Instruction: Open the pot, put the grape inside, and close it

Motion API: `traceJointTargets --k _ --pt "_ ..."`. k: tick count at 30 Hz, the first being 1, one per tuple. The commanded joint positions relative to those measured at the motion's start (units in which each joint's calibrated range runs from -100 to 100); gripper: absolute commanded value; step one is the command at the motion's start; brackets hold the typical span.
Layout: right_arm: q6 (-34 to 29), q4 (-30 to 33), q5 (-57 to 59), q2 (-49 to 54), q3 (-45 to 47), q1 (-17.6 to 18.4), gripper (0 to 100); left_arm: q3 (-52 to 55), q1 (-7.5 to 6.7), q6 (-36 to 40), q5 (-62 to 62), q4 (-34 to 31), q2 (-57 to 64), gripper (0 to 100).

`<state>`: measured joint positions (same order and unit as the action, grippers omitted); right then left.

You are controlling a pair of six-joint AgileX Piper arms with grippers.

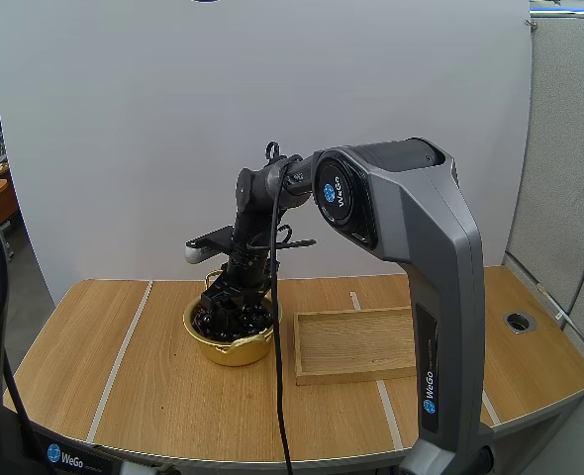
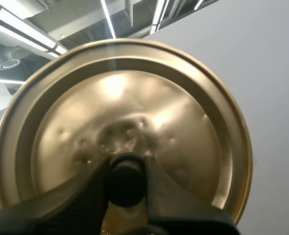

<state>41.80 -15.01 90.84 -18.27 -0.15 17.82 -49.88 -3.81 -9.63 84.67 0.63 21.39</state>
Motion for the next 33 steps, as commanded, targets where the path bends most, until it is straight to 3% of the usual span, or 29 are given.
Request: traceJointTargets --k 1,18,25,26,27,30,33 --pt "-0.1 -1.3 0.9 4.4 -0.6 -0.2 100 -0.4 -0.05 0.3 -1.9 -0.2 0.2 0" --pt "-0.5 -2.5 5.7 15.6 -0.6 -0.2 100 -0.4 -0.05 0.3 -1.9 -0.2 0.2 0" --pt "-3.9 -0.4 8.7 24.8 -0.4 -0.2 100 -0.4 -0.05 0.3 -1.9 -0.2 0.2 0" --pt "-4.0 -0.2 9.2 25.7 -0.4 -0.2 95 -0.4 -0.05 0.3 -1.9 -0.2 0.2 0" --pt "-4.2 -0.2 9.2 27.0 -0.4 -0.2 75 -0.4 -0.05 0.3 -1.9 -0.2 0.2 0" --pt "-4.2 -0.2 9.2 32.0 -0.4 -0.2 0 -0.4 -0.05 0.3 -1.9 -0.2 0.2 0" --pt "-6.0 1.7 9.2 38.0 -0.4 -0.2 0 -0.4 -0.05 0.3 -1.9 -0.2 0.2 0"
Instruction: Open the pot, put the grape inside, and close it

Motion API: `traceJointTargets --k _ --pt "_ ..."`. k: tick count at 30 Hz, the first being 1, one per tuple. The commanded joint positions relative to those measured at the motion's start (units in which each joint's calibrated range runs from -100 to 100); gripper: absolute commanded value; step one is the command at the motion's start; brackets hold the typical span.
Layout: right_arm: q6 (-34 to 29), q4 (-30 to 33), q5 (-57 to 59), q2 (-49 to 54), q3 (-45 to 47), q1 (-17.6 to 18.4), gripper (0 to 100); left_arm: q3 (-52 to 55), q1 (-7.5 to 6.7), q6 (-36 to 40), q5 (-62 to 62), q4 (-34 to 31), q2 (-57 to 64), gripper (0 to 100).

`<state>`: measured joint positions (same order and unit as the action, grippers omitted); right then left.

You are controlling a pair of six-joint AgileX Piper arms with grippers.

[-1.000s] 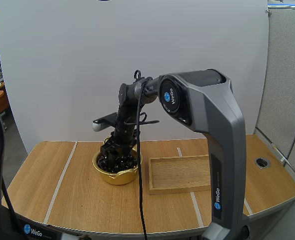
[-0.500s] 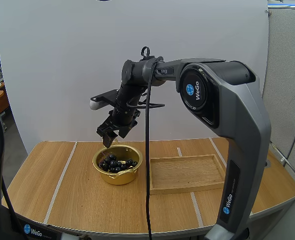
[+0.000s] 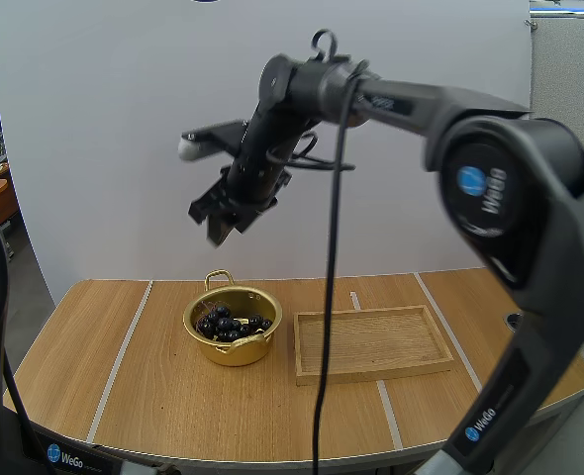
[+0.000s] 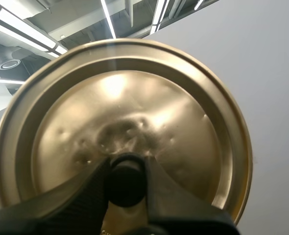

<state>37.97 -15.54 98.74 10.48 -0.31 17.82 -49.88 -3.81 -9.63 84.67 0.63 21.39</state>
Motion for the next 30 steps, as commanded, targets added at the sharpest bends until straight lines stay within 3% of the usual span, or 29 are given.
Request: traceJointTargets --k 1,10,17,24,30 --pt "-2.5 2.2 1.3 11.1 -0.3 -0.2 0 -0.4 -0.05 0.3 -1.9 -0.2 0.2 0" --pt "-4.5 1.4 1.3 28.9 -0.3 -0.2 0 -0.4 -0.05 0.3 -1.9 -0.2 0.2 0" --pt "-5.6 8.3 1.3 40.2 -0.3 -0.2 0 -0.4 -0.05 0.3 -1.9 -0.2 0.2 0" --pt "-10.8 8.7 1.3 49.9 -0.3 -0.2 0 -0.4 -0.05 0.3 -1.9 -0.2 0.2 0" --pt "-10.8 10.7 1.3 56.8 2.3 -1.0 0 -0.4 -0.05 0.3 -1.9 -0.2 0.2 0"
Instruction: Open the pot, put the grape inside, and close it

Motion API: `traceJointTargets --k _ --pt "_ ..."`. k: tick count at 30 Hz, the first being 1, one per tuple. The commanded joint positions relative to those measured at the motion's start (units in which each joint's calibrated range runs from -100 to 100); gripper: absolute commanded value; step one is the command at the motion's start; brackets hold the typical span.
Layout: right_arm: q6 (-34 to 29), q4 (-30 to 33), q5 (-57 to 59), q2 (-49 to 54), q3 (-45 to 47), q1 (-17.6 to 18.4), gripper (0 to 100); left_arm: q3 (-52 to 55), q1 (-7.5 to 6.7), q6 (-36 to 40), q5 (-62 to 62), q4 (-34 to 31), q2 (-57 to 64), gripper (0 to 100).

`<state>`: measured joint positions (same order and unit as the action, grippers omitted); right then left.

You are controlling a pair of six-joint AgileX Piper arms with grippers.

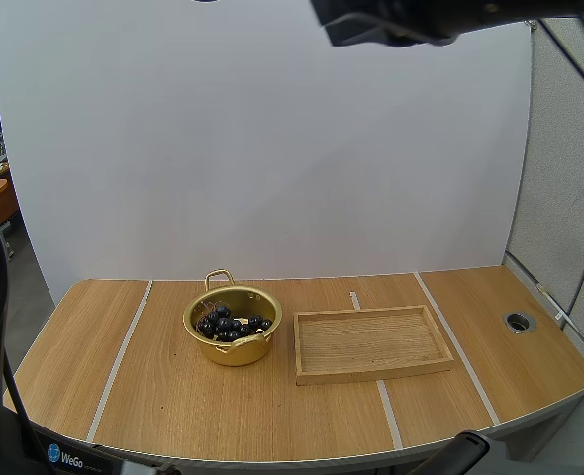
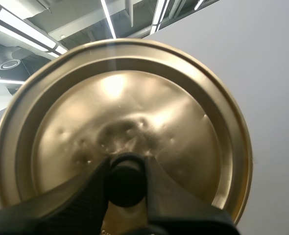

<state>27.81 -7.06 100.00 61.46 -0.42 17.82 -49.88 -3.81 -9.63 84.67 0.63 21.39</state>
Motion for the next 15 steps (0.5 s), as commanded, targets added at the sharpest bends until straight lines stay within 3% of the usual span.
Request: traceJointTargets --k 1,15 --pt "-0.7 2.3 0.0 7.2 3.6 -1.4 0 -0.4 -0.05 0.3 -1.9 -0.2 0.2 0" --pt "-0.1 -2.7 0.0 22.6 33.9 -2.9 0 -0.4 -0.05 0.3 -1.9 -0.2 0.2 0"
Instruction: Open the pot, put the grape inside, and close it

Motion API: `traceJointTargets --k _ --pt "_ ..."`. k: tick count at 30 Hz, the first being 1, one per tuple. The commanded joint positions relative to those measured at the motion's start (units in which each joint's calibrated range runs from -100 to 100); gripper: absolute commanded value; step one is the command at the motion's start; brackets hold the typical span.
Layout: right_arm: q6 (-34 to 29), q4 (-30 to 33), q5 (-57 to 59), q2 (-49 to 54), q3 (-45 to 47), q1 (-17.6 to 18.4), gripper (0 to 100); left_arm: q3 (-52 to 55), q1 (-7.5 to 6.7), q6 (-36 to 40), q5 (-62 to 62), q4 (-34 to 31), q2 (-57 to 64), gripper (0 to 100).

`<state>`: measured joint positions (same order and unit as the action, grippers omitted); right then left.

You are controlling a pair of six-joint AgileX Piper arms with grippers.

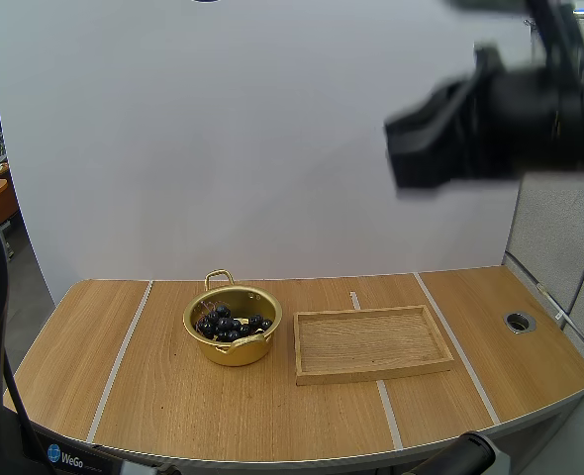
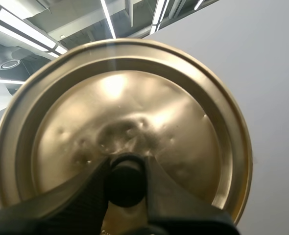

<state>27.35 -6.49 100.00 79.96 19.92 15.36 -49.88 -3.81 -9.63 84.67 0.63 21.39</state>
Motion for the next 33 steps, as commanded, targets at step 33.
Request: traceJointTargets --k 33 --pt "3.1 -4.5 0.0 4.2 32.7 -0.4 0 12.5 -0.05 -4.3 15.3 1.9 -2.3 0"
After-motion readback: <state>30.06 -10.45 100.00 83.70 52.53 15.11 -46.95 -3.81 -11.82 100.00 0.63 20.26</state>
